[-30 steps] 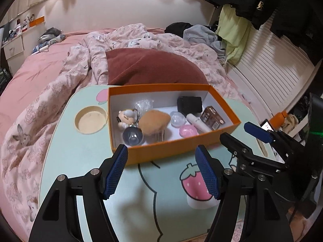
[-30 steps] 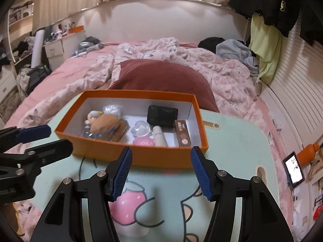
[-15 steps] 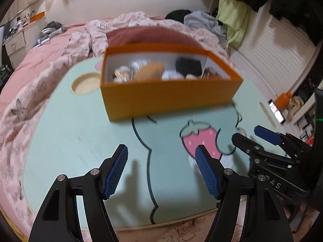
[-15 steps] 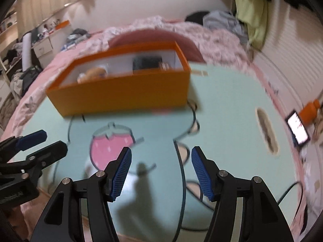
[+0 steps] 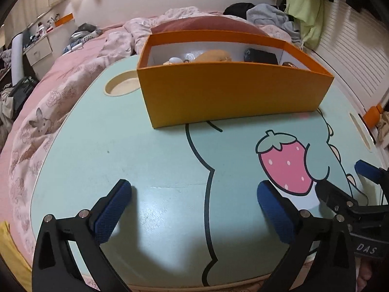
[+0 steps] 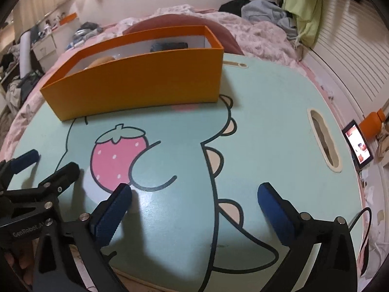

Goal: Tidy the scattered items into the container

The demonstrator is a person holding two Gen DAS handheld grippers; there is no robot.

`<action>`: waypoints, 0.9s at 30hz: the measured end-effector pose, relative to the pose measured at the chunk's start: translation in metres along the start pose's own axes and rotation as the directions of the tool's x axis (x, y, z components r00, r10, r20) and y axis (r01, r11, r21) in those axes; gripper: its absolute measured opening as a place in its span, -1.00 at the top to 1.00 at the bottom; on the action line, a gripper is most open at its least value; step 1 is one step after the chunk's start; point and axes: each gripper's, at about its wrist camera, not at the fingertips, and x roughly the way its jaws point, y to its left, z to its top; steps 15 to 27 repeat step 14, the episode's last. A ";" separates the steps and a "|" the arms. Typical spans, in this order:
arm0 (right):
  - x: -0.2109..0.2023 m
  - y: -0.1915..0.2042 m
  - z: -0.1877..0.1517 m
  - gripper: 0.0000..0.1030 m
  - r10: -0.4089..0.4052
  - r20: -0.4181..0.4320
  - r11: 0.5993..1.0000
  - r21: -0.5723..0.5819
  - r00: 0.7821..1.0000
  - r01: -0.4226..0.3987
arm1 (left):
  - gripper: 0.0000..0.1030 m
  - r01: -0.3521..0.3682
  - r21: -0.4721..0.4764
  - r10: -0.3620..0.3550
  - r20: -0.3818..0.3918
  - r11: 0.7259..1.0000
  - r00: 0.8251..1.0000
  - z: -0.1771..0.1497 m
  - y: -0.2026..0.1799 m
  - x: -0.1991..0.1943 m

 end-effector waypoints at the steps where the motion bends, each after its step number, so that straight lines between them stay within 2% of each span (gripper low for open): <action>1: 0.000 0.000 0.000 -1.00 0.000 0.000 1.000 0.000 1.000 0.000 | -0.99 0.000 0.000 0.000 0.000 1.000 1.000 0.000 -0.001 0.000; 27: 0.000 0.000 0.001 -1.00 -0.001 -0.001 1.000 0.002 1.000 0.001 | -0.99 0.002 0.001 -0.002 0.003 1.000 1.000 0.000 -0.001 -0.001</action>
